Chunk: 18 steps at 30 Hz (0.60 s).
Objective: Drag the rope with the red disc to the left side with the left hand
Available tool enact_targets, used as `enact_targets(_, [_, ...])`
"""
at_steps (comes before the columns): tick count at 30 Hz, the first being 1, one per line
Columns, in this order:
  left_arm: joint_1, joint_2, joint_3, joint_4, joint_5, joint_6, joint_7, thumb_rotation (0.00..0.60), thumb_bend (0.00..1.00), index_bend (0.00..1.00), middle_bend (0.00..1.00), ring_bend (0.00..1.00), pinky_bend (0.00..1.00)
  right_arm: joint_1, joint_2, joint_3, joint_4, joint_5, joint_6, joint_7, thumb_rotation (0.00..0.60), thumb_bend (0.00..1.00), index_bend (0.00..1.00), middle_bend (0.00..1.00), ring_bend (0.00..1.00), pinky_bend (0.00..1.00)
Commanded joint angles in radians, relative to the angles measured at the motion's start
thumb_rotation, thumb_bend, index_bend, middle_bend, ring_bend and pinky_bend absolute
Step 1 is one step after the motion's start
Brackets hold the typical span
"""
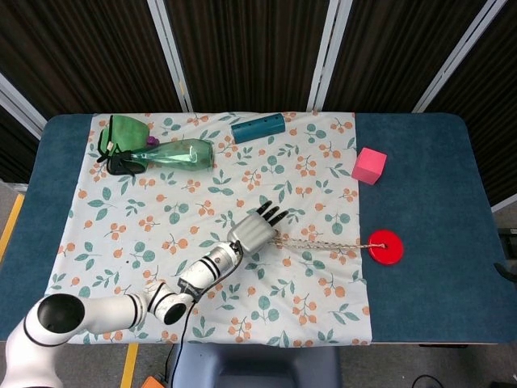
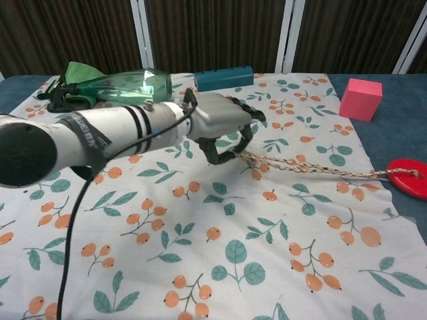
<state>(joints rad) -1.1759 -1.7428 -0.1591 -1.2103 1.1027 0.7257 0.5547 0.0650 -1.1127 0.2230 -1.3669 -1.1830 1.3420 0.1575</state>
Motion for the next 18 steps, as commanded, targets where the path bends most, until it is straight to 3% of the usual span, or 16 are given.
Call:
enact_targets(1, [0.078, 0.123, 0.021, -0.11, -0.017, 0.091, 0.025, 0.6, 0.78, 0.87, 0.0, 0.0, 0.0, 0.002, 0.002, 0.0, -0.007, -0.004, 0.003, -0.006, 0.6, 0.09, 0.0, 0.0, 0.0, 0.0])
enact_targets(10, [0.303, 0.448, 0.079, -0.313, -0.099, 0.338, 0.066, 0.6, 0.8, 0.88, 0.04, 0.0, 0.03, 0.01, -0.003, 0.002, -0.025, -0.009, 0.006, -0.029, 0.6, 0.09, 0.0, 0.0, 0.0, 0.0])
enact_targets(18, [0.509, 0.606, 0.098, -0.323, -0.193, 0.505, -0.023, 0.6, 0.83, 0.89, 0.08, 0.0, 0.06, 0.023, -0.014, -0.004, -0.023, -0.018, 0.0, -0.057, 0.6, 0.09, 0.0, 0.0, 0.0, 0.0])
